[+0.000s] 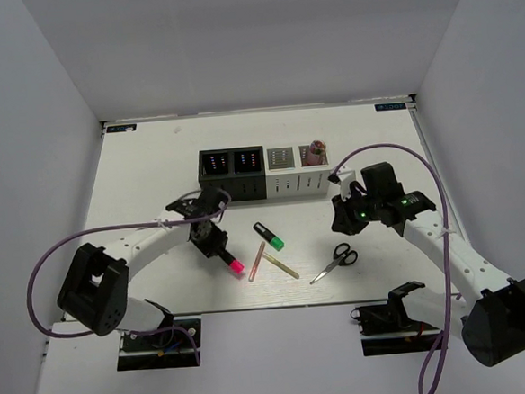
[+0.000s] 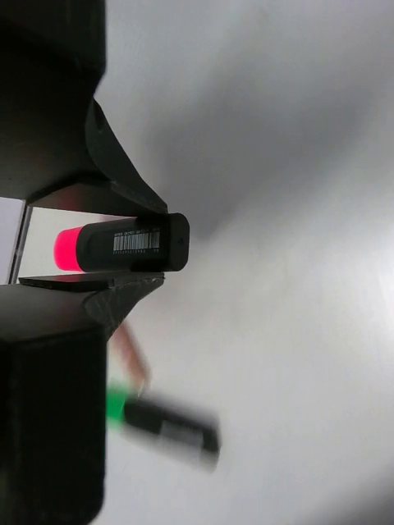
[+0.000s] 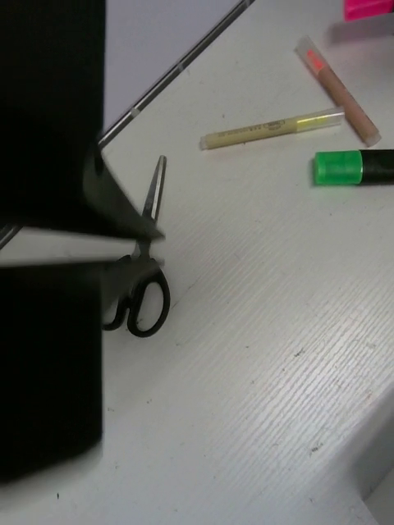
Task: Sort the stationery into containers
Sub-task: Pick up the pen from the center of the board, then place the pen in the storage box.
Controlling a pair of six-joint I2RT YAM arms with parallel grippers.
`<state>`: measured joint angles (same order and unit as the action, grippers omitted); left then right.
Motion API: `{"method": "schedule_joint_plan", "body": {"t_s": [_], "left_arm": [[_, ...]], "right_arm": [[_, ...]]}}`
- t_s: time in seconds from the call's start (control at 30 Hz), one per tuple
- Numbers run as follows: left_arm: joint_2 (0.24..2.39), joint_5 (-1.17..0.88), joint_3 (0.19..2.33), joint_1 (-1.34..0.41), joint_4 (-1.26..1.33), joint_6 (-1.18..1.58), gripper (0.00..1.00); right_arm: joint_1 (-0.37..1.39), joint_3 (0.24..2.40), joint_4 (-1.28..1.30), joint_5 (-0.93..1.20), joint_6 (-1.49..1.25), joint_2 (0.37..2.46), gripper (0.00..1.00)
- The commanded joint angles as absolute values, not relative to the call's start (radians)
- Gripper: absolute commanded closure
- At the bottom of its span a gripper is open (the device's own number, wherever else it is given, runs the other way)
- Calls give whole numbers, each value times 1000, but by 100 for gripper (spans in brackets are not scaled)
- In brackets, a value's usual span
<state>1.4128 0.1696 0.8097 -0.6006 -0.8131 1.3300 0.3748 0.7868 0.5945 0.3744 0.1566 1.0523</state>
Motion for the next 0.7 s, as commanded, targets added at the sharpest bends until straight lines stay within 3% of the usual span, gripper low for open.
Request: {"method": "schedule_joint_plan", "body": {"t_s": [0.0,0.2,0.37,0.5,0.67], "left_arm": [[1374,256,1019,-592,-749,1102,100],[1377,302,1281,-592,-709,685,100],[1463,570,1495,-591,-663,450,100],[1499,682,1483,-584,-447,322,100],[1587,778,1532,-563,-419,281,100]], "right_arm": [[374,792,606,436,184,1034,100],[374,788,604,459,190,1029,100],[379,787,606,459,193,1034,100],[377,787,606,459,196,1034,100],[374,788,604,462,196,1039,100]]}}
